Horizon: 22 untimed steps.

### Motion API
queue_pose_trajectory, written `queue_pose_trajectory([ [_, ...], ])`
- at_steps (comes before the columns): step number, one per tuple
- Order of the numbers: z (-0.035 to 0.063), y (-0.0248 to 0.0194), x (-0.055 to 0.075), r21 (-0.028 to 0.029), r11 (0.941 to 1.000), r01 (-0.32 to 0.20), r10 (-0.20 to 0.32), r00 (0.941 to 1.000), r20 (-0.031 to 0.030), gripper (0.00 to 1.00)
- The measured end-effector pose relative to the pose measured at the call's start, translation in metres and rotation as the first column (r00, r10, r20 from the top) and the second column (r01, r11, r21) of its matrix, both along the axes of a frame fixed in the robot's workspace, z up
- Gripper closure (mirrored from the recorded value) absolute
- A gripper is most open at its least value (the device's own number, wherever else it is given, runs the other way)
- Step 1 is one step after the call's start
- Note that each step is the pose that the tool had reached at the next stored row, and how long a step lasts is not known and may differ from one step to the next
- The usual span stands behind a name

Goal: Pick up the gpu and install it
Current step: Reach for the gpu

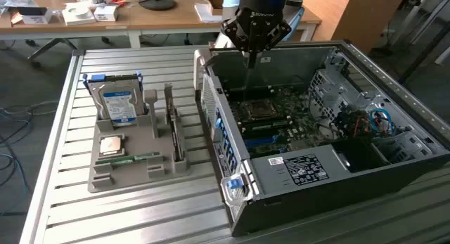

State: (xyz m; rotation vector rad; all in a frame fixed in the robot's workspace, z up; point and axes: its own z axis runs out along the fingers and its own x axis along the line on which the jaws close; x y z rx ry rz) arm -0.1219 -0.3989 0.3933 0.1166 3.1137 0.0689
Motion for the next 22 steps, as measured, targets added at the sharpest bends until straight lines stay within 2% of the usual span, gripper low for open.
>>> queue_pose_trajectory([
  [17, 0.0000, 0.0000, 0.0000, 0.0000, 1.0000, 0.000, 0.000, 1.0000, 0.0000, 0.89],
  [22, 0.0000, 0.0000, -0.0052, -0.0001, 1.0000, 0.000, 0.000, 1.0000, 0.0002, 0.89],
])
